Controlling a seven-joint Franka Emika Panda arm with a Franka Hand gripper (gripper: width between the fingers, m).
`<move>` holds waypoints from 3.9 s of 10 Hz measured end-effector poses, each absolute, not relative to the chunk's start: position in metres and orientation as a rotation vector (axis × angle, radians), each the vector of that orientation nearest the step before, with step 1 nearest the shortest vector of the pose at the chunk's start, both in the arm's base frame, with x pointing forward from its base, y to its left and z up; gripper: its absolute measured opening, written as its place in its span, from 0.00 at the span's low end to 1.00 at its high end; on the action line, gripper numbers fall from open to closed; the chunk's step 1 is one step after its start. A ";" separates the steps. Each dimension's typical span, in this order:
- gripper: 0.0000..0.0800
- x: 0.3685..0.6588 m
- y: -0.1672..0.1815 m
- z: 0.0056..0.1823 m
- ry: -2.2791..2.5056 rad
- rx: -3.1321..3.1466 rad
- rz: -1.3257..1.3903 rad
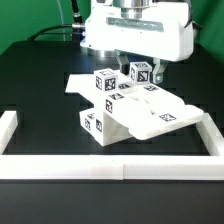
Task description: Assemble chair
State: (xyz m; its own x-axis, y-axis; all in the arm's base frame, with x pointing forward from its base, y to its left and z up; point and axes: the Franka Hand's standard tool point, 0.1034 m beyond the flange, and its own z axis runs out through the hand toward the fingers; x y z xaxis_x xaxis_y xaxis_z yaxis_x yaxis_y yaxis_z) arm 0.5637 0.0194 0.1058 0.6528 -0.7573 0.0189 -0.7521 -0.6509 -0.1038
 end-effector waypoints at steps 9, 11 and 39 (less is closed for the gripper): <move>0.81 0.567 0.019 0.108 0.253 -3.101 -0.120; 0.81 0.567 0.018 0.108 0.061 -3.125 -0.126; 0.43 0.566 0.027 0.106 1.814 -2.442 -0.052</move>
Offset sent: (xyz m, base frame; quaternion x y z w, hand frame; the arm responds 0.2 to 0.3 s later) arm 0.0092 0.0006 0.0028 -0.0185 -0.0164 -0.2707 0.9623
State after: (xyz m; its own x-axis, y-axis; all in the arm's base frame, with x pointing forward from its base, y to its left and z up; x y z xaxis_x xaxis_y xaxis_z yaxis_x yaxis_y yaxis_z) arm 0.5661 0.0268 0.1062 0.2903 -0.9564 -0.0317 -0.9531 -0.2860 -0.0993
